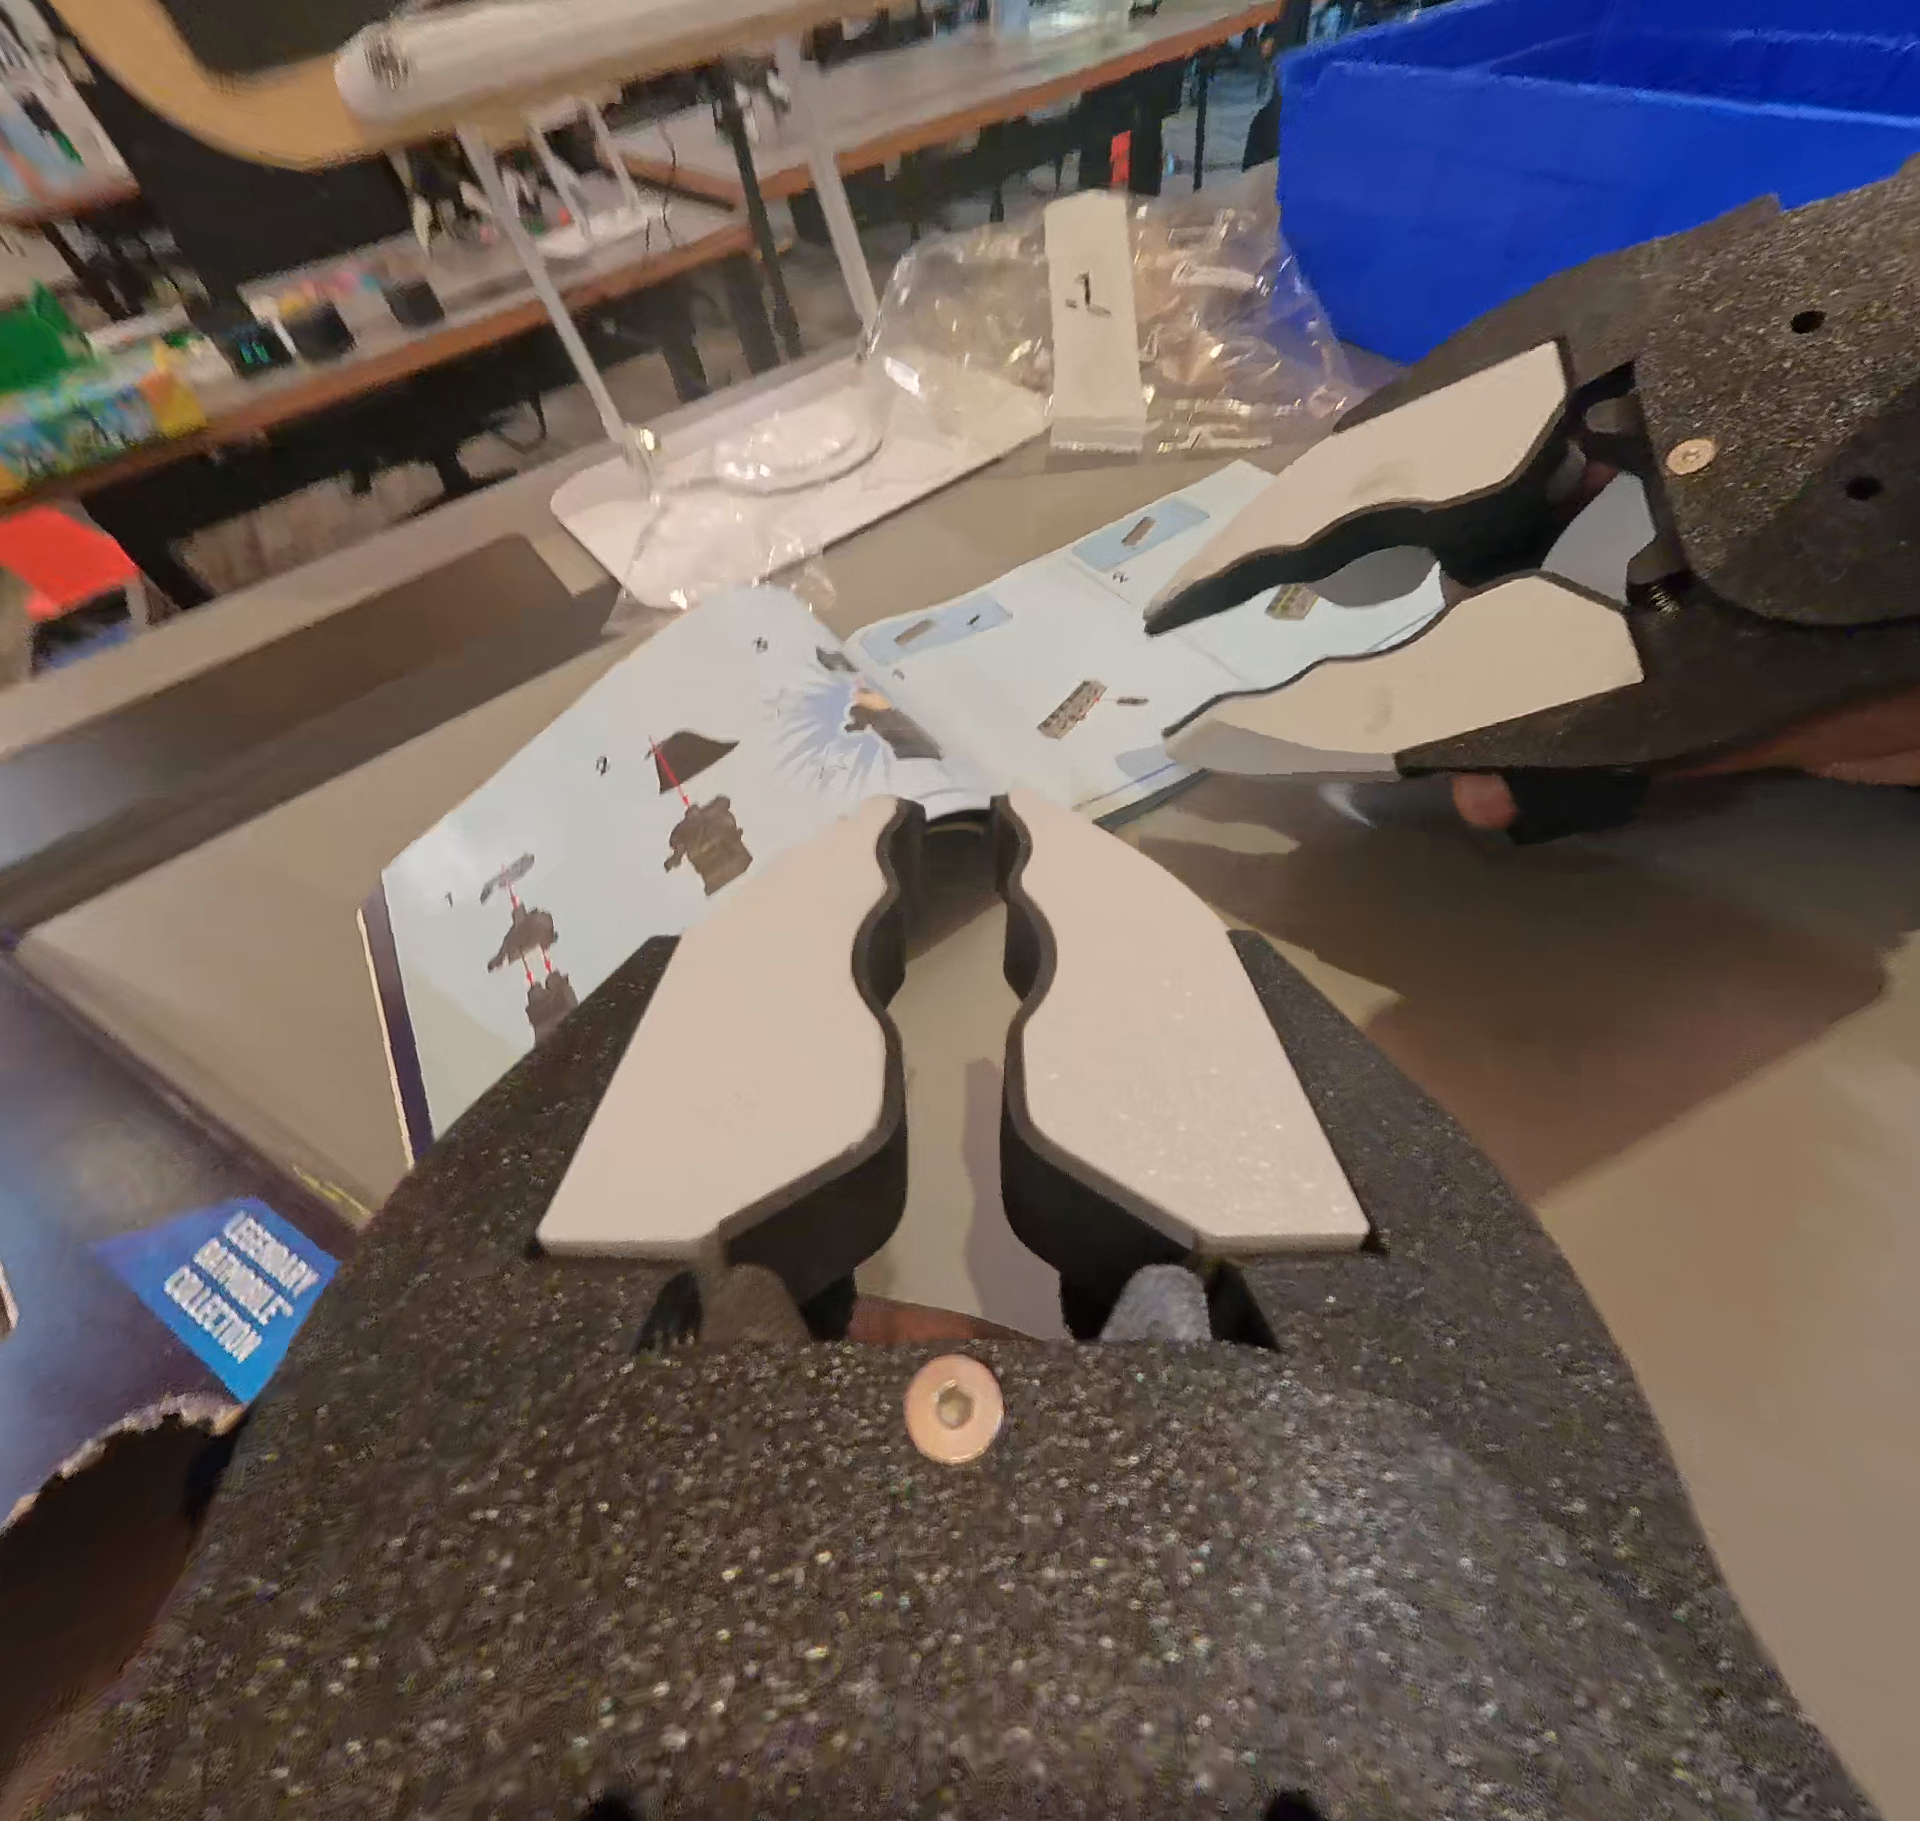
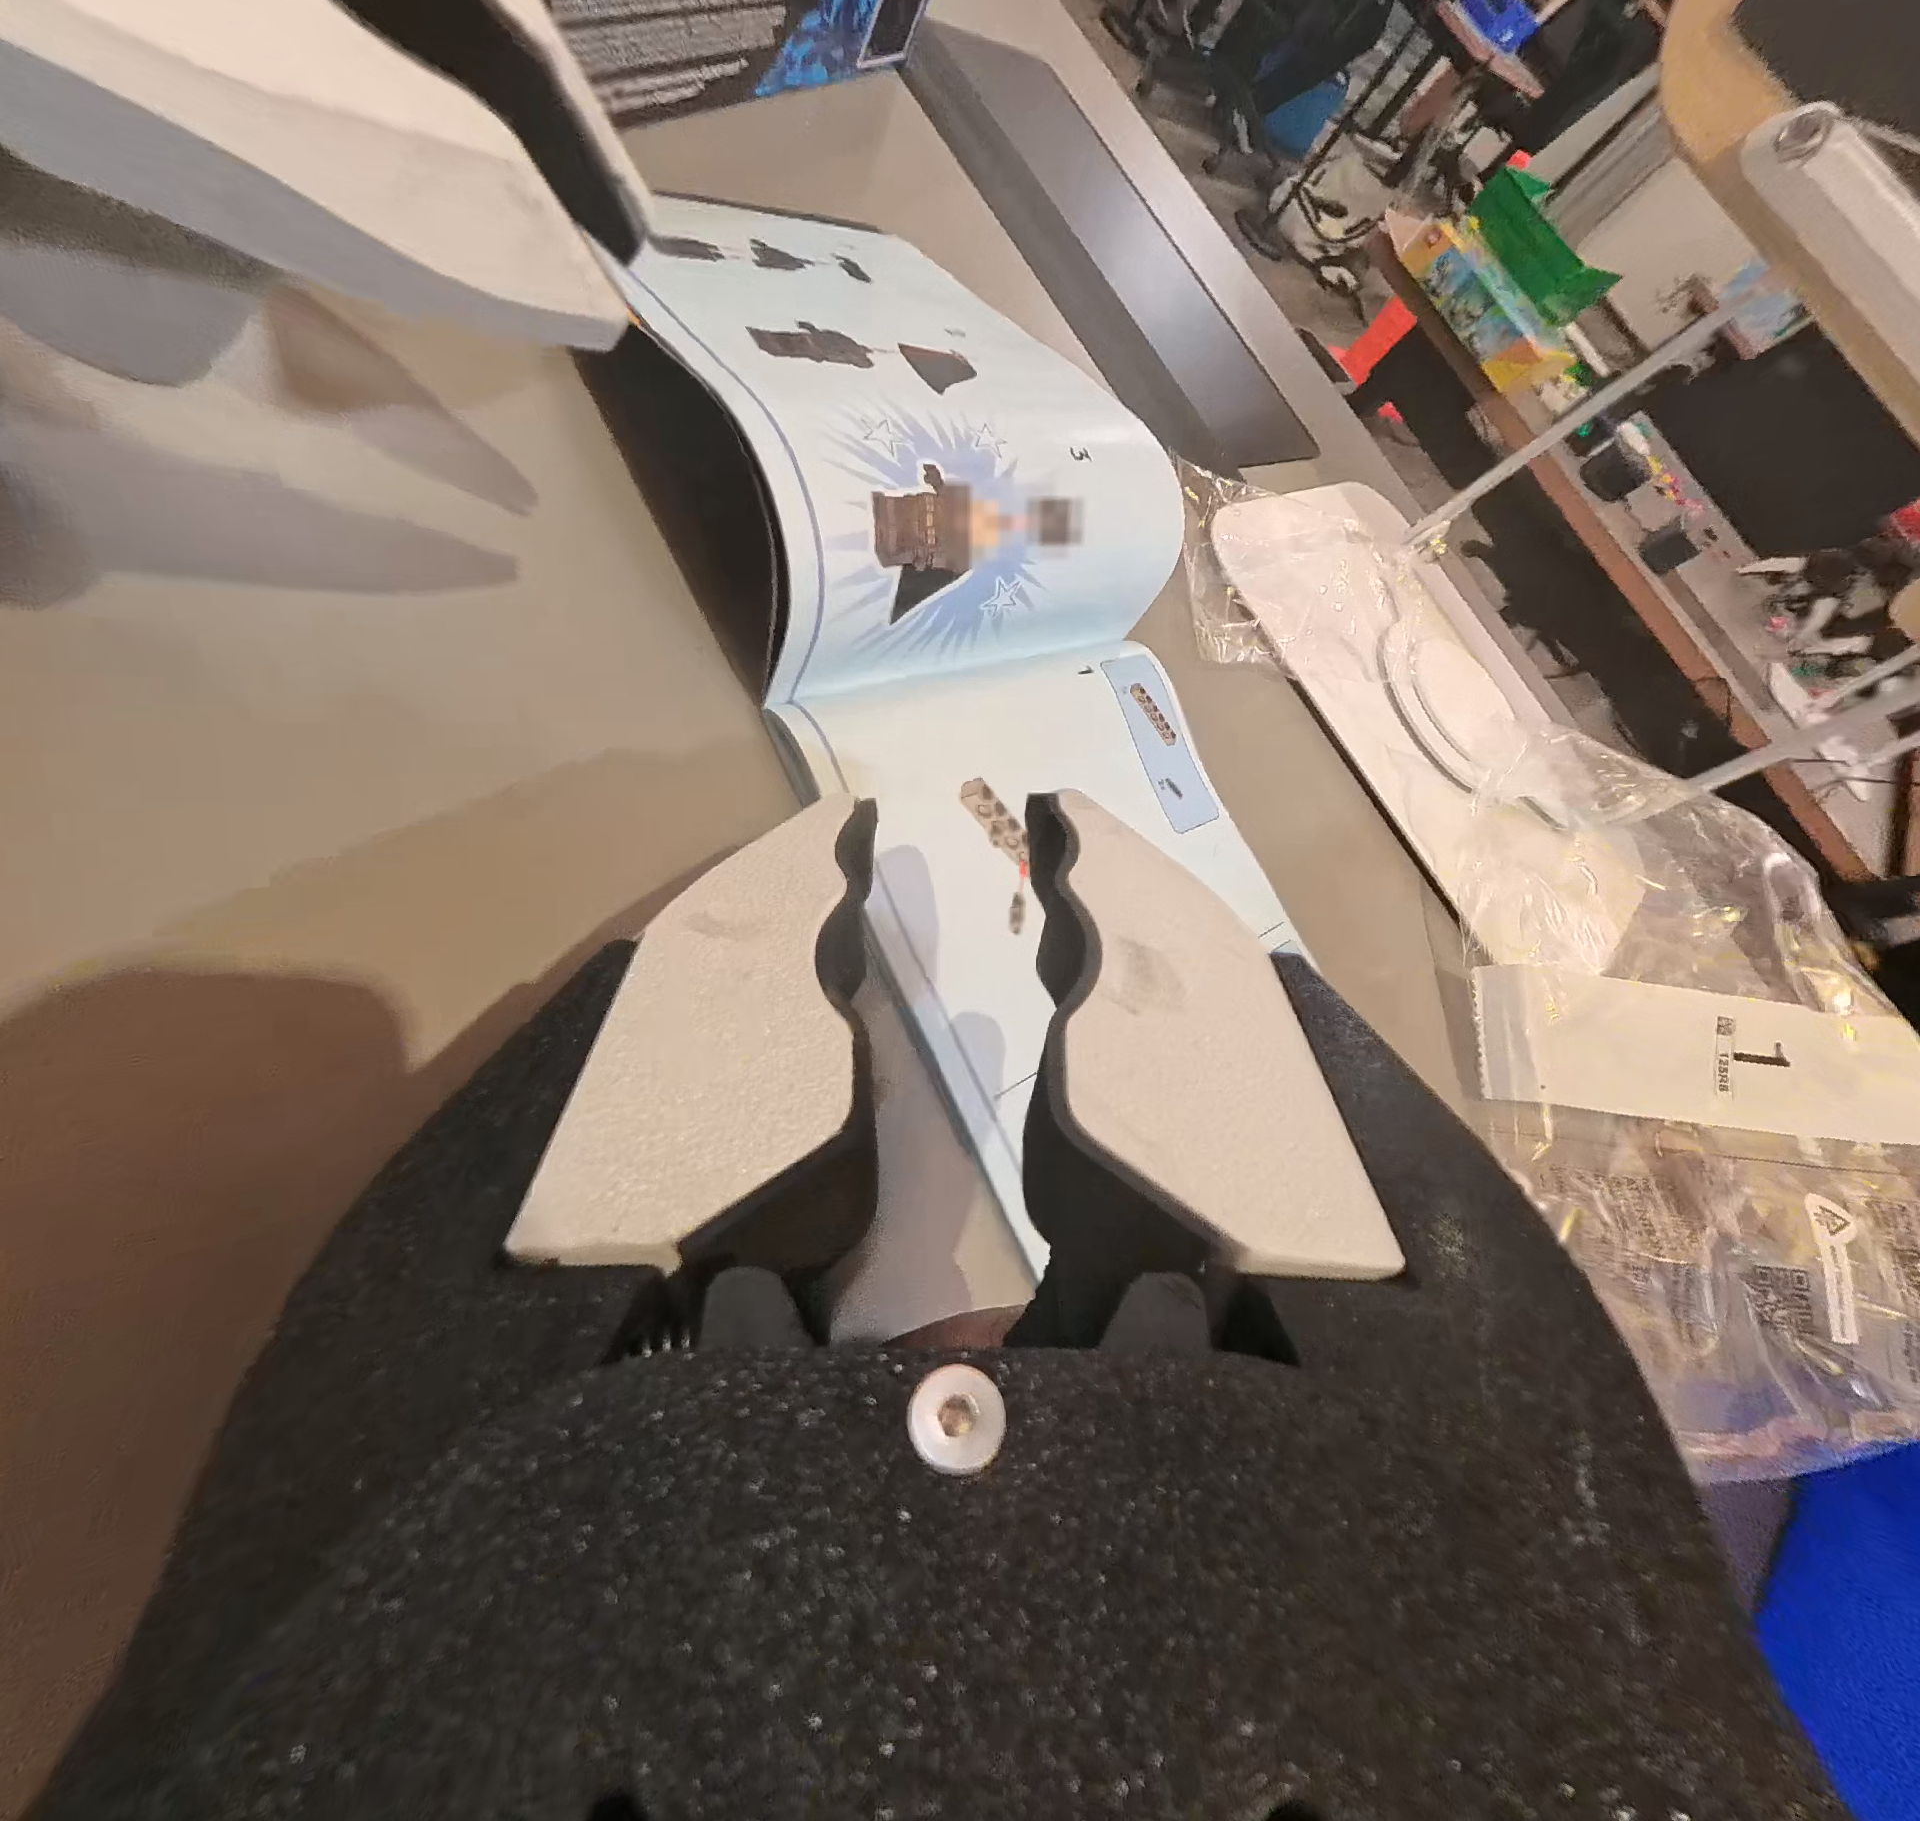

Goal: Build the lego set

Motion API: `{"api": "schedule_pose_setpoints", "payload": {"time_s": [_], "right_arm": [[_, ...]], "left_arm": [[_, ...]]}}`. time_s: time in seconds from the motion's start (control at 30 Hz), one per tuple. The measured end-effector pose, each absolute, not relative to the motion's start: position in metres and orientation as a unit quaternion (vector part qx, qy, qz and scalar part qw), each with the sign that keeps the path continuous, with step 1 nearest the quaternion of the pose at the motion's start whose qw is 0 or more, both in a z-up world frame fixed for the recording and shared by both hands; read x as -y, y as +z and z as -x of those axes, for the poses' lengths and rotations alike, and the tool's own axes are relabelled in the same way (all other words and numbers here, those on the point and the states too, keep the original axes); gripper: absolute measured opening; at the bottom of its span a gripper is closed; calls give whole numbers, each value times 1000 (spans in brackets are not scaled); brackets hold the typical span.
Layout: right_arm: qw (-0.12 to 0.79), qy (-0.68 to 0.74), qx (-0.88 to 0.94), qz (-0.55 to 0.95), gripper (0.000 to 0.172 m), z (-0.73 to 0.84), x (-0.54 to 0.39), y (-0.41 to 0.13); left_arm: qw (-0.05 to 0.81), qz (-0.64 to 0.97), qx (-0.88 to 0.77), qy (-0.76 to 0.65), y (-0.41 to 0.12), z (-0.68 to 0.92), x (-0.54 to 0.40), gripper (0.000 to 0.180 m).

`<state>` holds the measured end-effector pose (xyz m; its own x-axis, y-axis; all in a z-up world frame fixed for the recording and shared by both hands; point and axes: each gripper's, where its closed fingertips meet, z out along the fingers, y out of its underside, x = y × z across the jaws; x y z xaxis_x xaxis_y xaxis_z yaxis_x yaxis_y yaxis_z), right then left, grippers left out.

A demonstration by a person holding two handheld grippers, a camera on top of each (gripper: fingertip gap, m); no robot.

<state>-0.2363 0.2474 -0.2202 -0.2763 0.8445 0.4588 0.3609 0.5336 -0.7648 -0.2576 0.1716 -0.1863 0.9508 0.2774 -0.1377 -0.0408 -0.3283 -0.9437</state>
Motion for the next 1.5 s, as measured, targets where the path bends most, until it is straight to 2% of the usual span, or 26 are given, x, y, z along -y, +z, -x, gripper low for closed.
{"api": "schedule_pose_setpoints", "payload": {"time_s": [0.43,0.67,0.83,1.0,1.13,1.23,1.37,1.5], "right_arm": [[376,364,756,394,29,165,-257,-212],[355,412,749,379,25,123,-245,-205],[395,380,749,372,25,121,-243,-206],[440,351,741,366,32,121,-246,-203],[421,340,755,372,37,105,-259,-189],[403,307,786,354,37,74,-294,-152],[414,164,828,342,38,45,-407,-112],[293,40,867,401,50,30,-522,-140]], "left_arm": [[719,681,125,66,-131,216,-215,15],[690,716,44,97,-149,193,-240,15],[693,717,47,56,-149,190,-240,17],[687,726,29,25,-152,175,-230,22],[687,726,12,32,-152,166,-220,22],[679,733,12,28,-155,161,-220,22],[666,745,-2,36,-159,155,-224,23],[659,751,-4,43,-162,155,-226,23]]}}
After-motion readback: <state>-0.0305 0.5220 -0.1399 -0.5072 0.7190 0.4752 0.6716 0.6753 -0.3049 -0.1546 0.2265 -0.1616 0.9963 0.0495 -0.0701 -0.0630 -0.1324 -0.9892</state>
